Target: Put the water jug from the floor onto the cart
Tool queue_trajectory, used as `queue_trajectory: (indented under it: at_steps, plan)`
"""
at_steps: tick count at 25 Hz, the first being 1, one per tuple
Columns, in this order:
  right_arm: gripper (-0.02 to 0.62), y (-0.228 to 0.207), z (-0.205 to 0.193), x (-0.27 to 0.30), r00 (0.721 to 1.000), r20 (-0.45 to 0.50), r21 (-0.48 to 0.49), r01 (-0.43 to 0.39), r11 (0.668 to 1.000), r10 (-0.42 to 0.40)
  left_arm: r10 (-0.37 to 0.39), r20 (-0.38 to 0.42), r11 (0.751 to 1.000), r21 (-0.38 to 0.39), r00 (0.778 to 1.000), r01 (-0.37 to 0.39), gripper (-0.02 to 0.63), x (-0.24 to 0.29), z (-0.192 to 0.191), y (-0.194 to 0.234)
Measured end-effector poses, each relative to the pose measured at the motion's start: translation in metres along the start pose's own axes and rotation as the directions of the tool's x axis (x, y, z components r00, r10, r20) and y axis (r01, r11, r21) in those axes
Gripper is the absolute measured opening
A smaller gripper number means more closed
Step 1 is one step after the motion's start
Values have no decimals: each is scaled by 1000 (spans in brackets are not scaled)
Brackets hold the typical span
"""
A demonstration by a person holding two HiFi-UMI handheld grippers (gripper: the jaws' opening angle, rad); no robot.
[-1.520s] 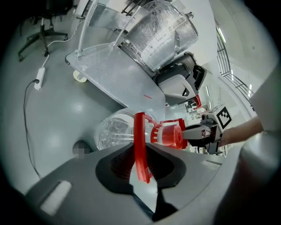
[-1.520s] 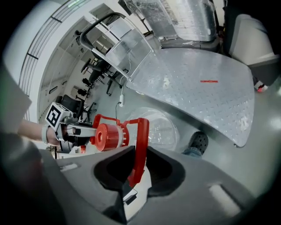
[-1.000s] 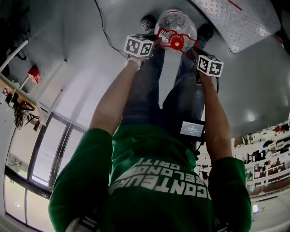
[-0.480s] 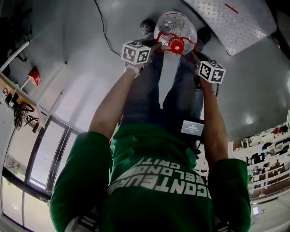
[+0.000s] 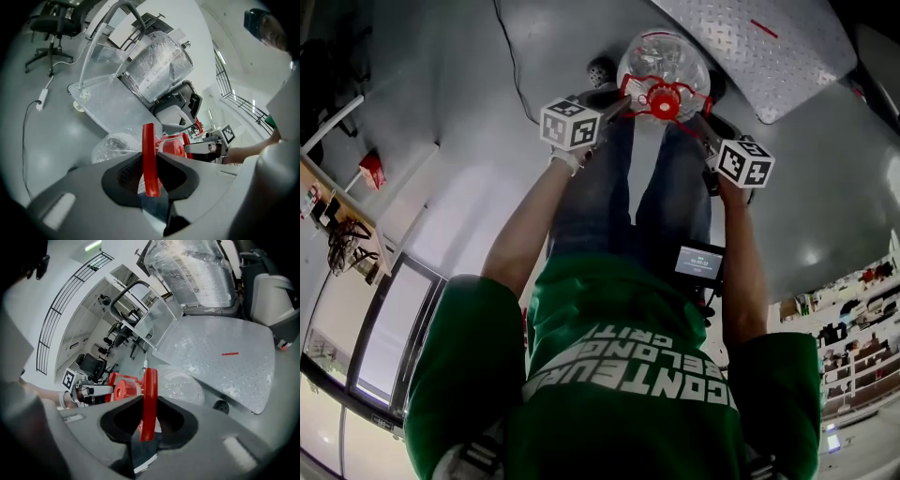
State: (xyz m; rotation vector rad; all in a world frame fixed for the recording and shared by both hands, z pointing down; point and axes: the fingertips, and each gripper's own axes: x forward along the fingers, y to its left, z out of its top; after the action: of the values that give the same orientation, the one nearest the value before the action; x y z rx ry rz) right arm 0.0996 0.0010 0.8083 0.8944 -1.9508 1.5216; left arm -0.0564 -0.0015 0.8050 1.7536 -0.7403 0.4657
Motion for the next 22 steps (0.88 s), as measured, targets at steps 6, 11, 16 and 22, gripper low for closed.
queue_trajectory:
  at_steps: [6, 11, 16, 22]
  plan:
    - [75, 17, 26, -22, 997, 61, -3, -49, 999, 49, -44, 91, 998, 37, 995, 41, 92, -18, 32, -23]
    - [77, 29, 47, -37, 990, 114, 3, -80, 997, 79, -83, 140, 995, 62, 987, 74, 95, -32, 62, -43]
    - [78, 33, 68, -50, 982, 167, 19, -97, 995, 93, -112, 178, 990, 101, 978, 95, 97, -30, 89, -53]
    - [80, 25, 86, -66, 970, 227, 41, -99, 994, 87, -139, 184, 985, 129, 973, 116, 98, -18, 113, -68]
